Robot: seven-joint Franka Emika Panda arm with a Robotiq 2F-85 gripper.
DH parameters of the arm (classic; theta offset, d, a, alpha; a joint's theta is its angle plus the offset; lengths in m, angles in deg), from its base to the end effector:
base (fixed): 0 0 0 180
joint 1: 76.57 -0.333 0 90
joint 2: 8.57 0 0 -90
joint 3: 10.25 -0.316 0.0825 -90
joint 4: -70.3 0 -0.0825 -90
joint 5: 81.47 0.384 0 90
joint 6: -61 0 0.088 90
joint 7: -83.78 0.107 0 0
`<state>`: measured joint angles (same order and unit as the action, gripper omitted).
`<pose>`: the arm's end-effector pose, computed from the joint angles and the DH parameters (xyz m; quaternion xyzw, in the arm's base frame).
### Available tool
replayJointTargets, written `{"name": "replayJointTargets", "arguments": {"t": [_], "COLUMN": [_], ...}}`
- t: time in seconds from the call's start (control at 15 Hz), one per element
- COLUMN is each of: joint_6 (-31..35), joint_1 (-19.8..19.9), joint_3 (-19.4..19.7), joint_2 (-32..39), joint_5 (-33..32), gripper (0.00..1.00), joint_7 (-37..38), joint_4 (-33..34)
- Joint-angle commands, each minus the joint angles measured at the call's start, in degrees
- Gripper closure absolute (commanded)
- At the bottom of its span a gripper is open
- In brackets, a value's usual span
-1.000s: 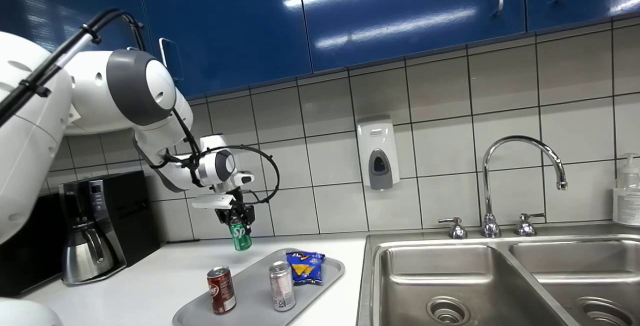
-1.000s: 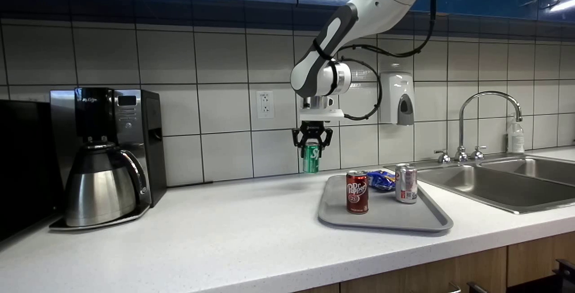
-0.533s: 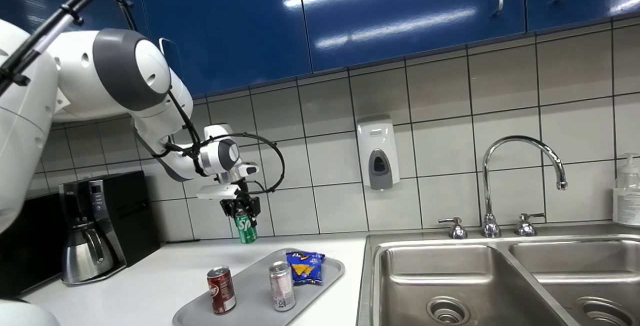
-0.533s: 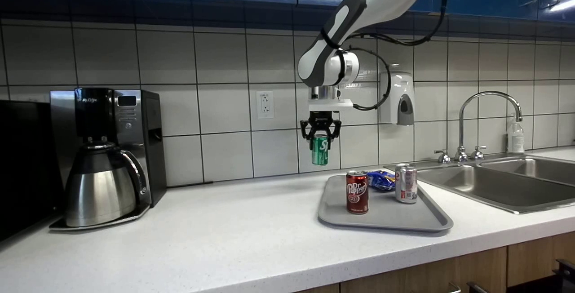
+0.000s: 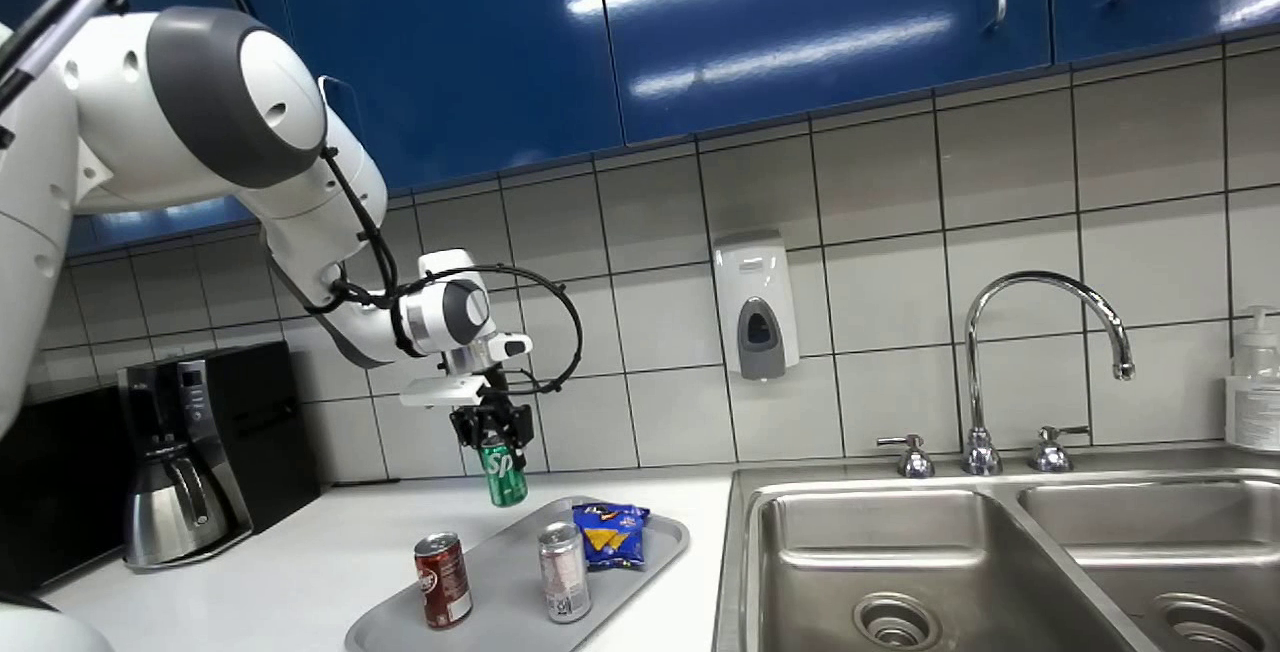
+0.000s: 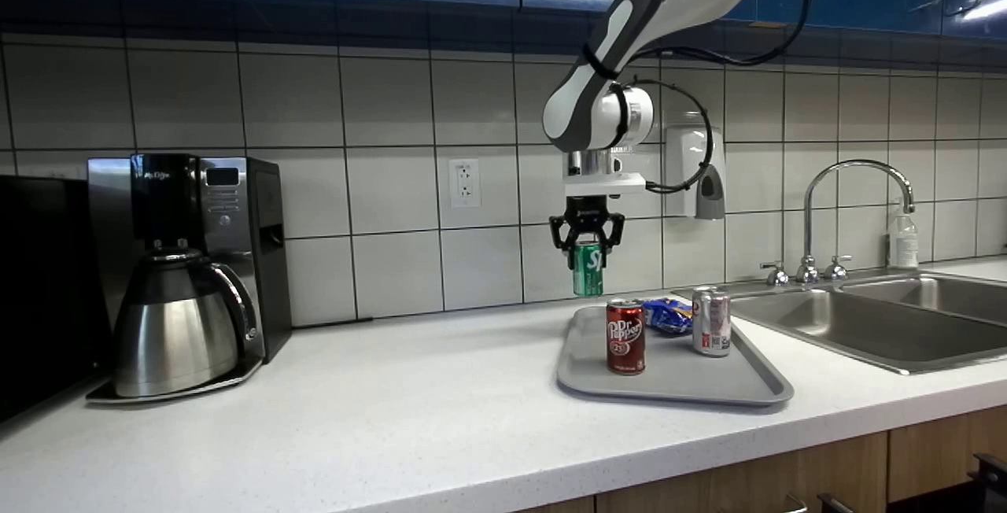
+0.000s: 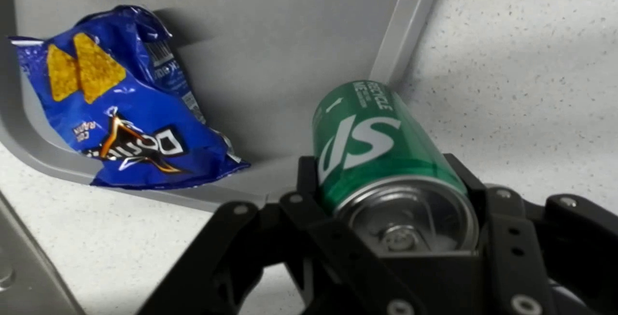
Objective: Move the cans to the tray
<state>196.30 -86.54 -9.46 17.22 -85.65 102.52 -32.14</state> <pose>0.6565 0.1060 0.3135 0.9960 -0.0580 0.0670 0.0144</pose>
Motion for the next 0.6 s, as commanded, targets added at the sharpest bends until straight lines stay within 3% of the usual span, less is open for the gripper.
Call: {"name": "replayJointTargets", "arguments": {"t": [0.0,0.53], "joint_6": [0.1,2.4], "joint_1": [0.8,0.8], "joint_3": [0.1,1.0], "joint_2": [-3.5,-2.4], "joint_5": [-0.7,-1.6], "gripper": [0.62,0.62], "joint_7": [-1.2,-0.9], "joint_4": [-5.2,-9.1]}}
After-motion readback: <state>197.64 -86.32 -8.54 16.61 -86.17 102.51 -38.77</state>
